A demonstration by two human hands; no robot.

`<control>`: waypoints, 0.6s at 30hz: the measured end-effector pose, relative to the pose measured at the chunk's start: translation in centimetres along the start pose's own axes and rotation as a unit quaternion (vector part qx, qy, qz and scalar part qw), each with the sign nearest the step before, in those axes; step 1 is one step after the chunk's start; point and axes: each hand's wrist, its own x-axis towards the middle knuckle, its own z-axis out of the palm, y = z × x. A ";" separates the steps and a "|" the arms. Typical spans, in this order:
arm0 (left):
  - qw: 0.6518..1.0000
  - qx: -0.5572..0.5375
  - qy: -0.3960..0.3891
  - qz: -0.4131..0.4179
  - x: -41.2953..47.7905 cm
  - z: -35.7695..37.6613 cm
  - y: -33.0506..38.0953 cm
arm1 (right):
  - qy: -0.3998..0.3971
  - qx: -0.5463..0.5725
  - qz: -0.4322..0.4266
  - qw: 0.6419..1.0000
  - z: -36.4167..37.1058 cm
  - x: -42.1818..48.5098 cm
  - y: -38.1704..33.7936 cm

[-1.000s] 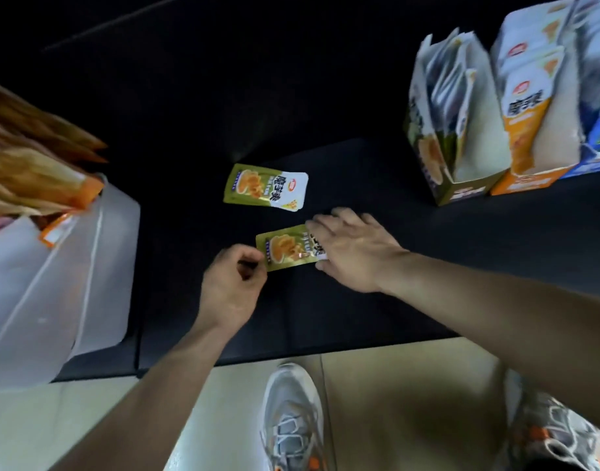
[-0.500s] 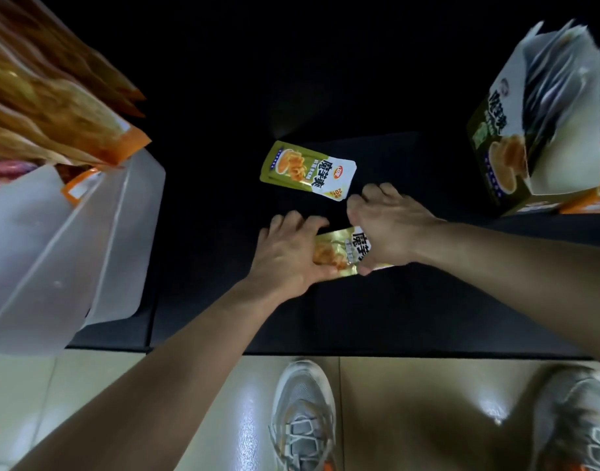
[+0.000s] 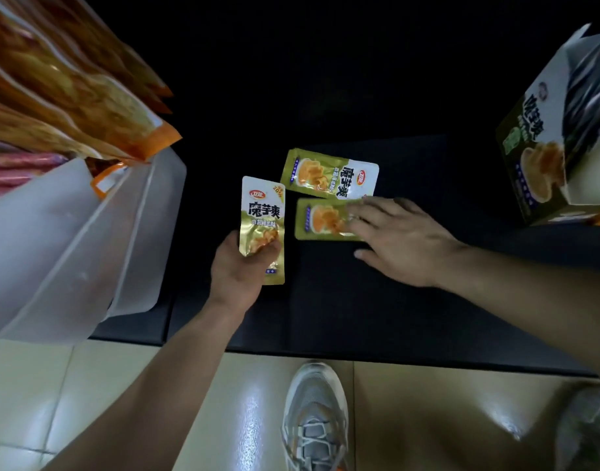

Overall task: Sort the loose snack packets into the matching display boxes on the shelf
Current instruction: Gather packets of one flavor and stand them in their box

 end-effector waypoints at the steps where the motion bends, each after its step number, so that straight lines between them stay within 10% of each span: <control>1: 1.000 -0.007 -0.002 0.000 -0.1 0.3 -0.1 | 0.022 0.018 0.013 1.000 0.2 -0.6 0.2; 18: 0.994 -0.049 -0.100 0.018 -0.4 2.7 1.4 | -0.119 0.059 0.074 0.988 -2.1 -2.7 3.4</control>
